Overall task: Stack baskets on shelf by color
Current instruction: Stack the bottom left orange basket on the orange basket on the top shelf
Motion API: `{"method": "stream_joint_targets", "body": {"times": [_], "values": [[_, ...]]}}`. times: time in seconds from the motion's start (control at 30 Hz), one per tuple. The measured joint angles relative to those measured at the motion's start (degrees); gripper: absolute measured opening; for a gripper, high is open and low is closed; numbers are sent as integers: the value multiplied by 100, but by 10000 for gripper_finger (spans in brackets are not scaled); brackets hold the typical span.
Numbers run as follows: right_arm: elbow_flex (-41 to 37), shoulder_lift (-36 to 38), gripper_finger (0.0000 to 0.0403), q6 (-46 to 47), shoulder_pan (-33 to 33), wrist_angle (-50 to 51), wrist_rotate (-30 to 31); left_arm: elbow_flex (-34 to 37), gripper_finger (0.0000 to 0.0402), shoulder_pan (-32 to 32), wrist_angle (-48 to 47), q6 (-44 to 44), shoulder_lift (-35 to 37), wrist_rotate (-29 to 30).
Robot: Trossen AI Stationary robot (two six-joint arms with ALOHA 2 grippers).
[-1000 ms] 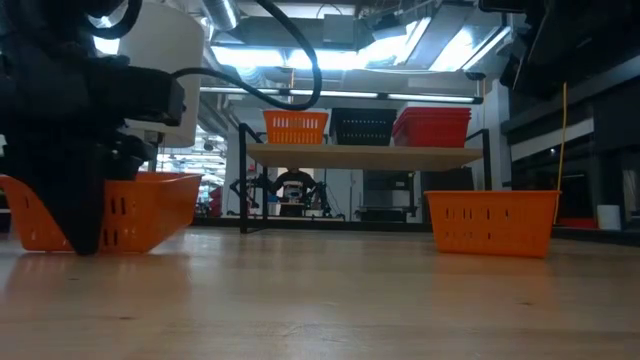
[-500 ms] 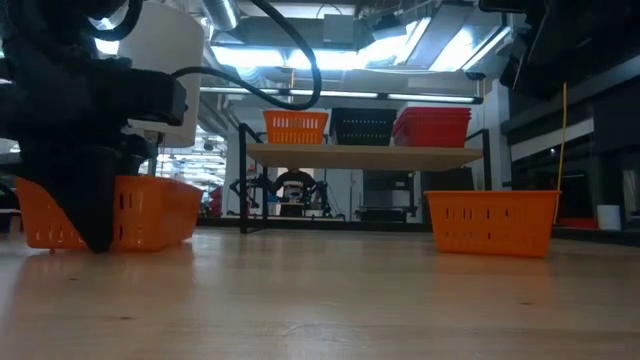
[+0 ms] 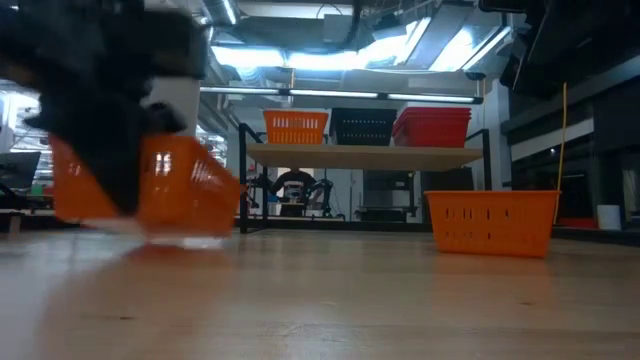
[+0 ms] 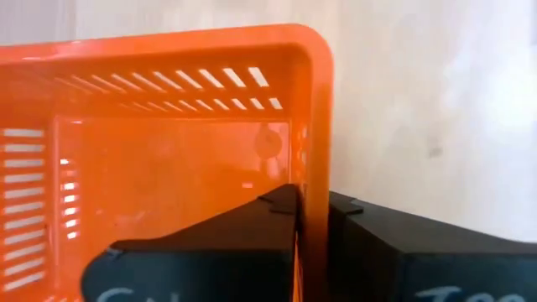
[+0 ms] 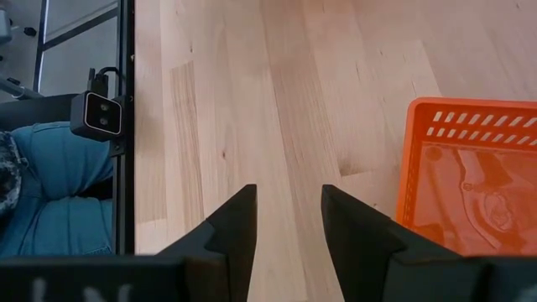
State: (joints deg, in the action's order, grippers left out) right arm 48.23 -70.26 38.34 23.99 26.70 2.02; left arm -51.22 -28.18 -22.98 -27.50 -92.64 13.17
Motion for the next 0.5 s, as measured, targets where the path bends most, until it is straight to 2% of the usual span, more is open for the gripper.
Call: {"method": "stream_joint_targets", "body": {"times": [0.13, 0.33, 0.5], "values": [[0, 0, 133, -1, 0, 1, -2, -385, 0, 7, -8, 609, 0, 94], [0, 0, 133, -90, 0, 13, -2, -959, 0, 149, -4, 1614, 0, 714], [0, 0, 133, -146, 0, 20, -13, -1370, 0, 333, -18, 2276, 2, 879]]}}
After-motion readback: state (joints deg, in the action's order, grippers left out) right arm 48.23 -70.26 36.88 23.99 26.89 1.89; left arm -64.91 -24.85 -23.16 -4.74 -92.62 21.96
